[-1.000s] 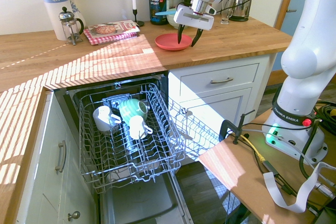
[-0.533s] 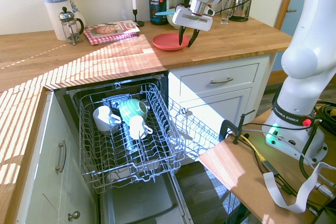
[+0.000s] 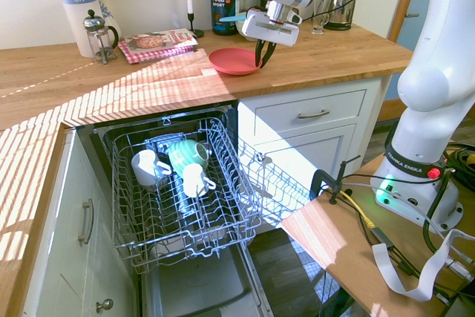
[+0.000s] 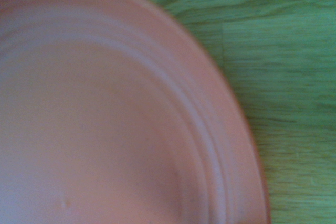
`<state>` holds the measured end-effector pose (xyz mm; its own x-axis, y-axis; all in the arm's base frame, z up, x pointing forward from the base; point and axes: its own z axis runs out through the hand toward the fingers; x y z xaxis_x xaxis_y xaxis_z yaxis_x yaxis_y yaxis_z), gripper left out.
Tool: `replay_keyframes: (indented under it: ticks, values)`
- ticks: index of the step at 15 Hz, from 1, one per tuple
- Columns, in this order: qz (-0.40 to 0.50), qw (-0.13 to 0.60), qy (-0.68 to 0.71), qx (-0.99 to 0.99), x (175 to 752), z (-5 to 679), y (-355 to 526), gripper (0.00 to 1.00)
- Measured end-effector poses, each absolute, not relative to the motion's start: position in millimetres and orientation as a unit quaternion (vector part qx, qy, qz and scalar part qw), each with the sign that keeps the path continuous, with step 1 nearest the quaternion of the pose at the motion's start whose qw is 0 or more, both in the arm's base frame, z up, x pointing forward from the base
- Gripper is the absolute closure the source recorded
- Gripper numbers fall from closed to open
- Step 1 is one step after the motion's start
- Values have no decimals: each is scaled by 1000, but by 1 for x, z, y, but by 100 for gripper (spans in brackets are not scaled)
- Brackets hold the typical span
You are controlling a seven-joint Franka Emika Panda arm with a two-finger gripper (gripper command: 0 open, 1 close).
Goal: Put the plate in the dishwasher
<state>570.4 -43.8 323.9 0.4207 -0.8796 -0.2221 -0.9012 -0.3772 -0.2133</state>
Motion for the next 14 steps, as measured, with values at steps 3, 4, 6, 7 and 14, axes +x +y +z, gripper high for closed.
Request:
replay_keyframes:
  ticks: [3, 4, 6, 7, 14]
  values:
    - [29, 157, 539, -827, 571, 328, -44, 100]
    - [23, 157, 537, -828, 572, 331, -46, 100]
    - [0, 148, 528, -836, 571, 348, -55, 100]
    - [-17, 143, 519, -842, 570, 364, -60, 100]
    - [-147, 45, 391, -908, 537, 492, 116, 100]
